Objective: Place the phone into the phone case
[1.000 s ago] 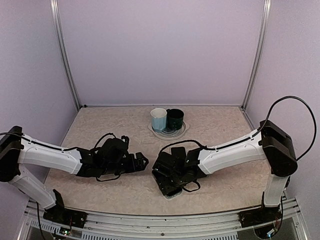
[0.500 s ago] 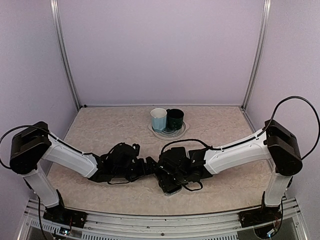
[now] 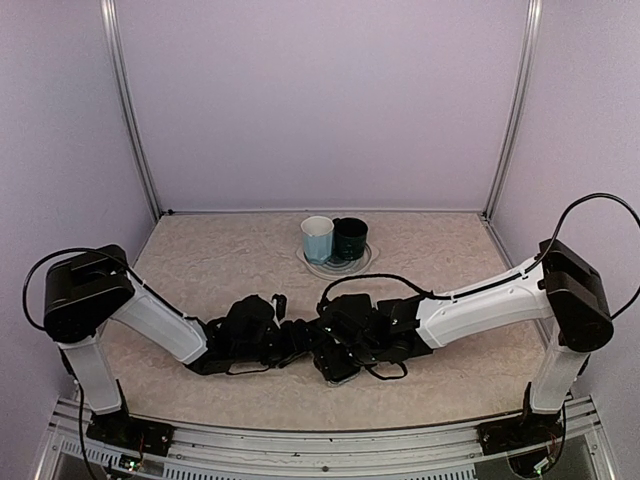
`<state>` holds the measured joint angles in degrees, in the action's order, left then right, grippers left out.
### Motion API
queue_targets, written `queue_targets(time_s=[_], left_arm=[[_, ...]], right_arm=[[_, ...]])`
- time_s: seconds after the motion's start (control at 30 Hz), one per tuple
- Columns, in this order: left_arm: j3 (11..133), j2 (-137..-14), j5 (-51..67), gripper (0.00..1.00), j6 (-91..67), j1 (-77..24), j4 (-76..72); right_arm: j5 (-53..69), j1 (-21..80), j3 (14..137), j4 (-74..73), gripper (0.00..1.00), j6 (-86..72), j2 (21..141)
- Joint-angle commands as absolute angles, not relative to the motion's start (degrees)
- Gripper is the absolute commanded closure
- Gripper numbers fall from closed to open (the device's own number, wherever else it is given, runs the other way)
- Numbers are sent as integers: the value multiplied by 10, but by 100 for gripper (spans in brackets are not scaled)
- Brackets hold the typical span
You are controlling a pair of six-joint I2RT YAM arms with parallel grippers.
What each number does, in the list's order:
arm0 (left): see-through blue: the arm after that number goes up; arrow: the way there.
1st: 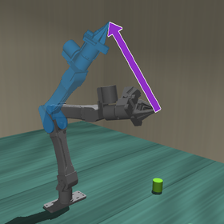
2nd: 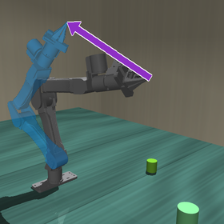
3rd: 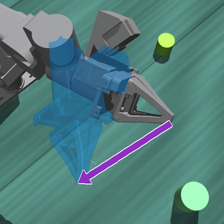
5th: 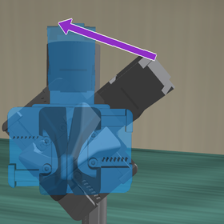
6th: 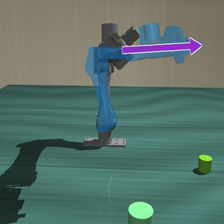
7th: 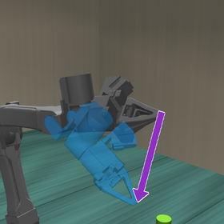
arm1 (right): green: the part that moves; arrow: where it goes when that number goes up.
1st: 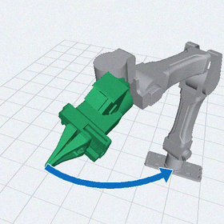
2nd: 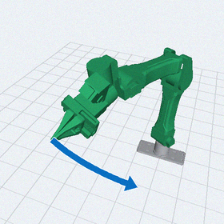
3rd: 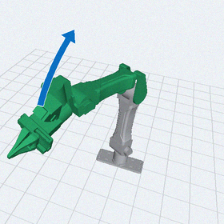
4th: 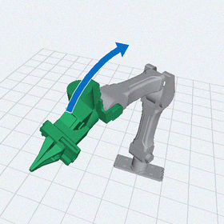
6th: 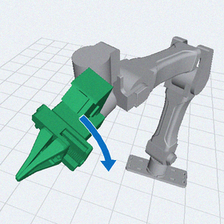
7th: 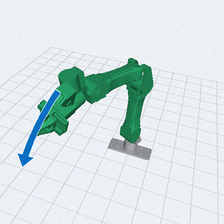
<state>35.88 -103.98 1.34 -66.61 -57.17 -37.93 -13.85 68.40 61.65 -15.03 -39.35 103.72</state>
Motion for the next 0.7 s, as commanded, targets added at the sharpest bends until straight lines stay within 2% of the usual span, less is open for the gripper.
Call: queue_targets(time_s=[0.0,0.1,0.33,0.47,0.5,0.53,0.67], left_arm=[[350,-1057,20,38,-666,-576,-415],[349,-1063,28,47,-648,-576,-441],[347,-1104,52,79,-642,-573,-467],[346,-1111,57,94,-641,-572,-466],[346,-1112,57,99,-637,-572,-463],[346,-1112,56,100,-632,-572,-460],[357,-1105,36,100,-595,-572,-419]], right_arm=[[-131,678,617,-104,57,-385,1035],[-120,674,611,-82,57,-381,1044],[-109,670,613,-71,57,-377,1072],[-107,668,611,-77,56,-376,1072],[-107,669,611,-78,53,-375,1071],[-108,669,613,-82,47,-373,1071],[-112,668,620,-98,5,-359,1067]])
